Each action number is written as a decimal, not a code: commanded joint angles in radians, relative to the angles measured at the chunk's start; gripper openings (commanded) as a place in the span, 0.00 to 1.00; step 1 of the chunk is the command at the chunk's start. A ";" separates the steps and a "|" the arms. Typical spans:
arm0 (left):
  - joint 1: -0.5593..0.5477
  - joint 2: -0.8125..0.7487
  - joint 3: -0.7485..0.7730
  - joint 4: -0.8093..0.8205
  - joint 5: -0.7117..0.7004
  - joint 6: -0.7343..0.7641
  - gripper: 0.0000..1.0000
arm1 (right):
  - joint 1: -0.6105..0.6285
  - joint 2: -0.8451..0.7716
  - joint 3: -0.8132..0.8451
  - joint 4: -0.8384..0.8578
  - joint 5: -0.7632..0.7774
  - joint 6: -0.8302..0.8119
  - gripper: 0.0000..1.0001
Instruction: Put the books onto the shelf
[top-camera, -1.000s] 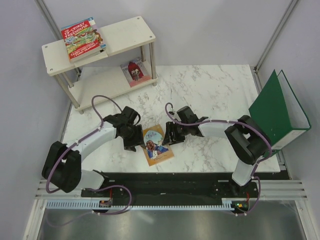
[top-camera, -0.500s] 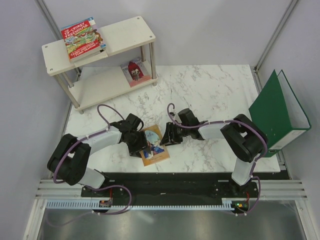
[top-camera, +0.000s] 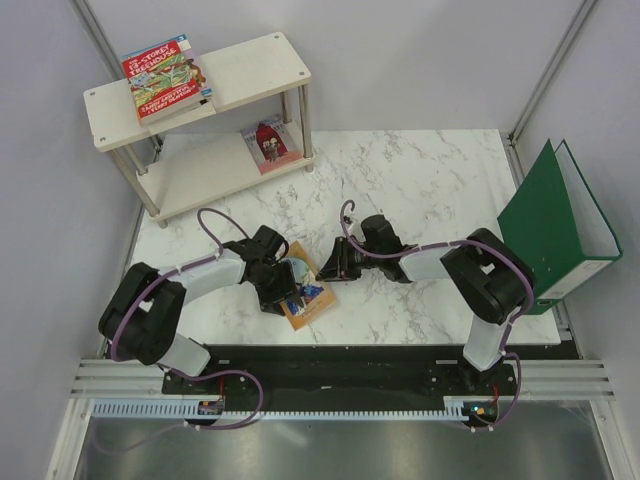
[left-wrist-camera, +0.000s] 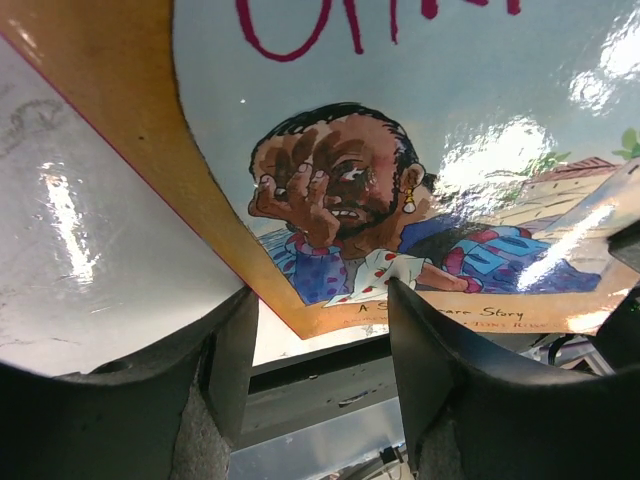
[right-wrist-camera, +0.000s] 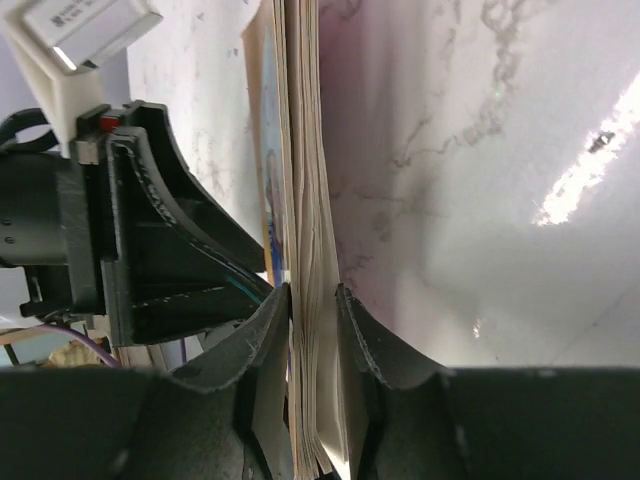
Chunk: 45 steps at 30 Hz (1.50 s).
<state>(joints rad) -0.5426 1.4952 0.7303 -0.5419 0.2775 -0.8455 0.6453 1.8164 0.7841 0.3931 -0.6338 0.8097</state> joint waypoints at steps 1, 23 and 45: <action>-0.017 0.057 -0.009 0.161 -0.015 -0.027 0.61 | 0.039 0.030 0.017 0.074 -0.118 0.025 0.33; -0.017 -0.219 -0.127 0.287 -0.119 -0.070 0.64 | 0.010 0.000 0.037 0.045 -0.121 0.000 0.01; -0.017 -0.883 -0.474 0.675 -0.167 -0.208 0.22 | -0.058 -0.151 0.052 0.237 -0.096 0.235 0.00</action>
<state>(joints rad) -0.5579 0.6205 0.2020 0.1066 0.1028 -1.0241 0.5987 1.7023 0.8253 0.5385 -0.7441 0.9989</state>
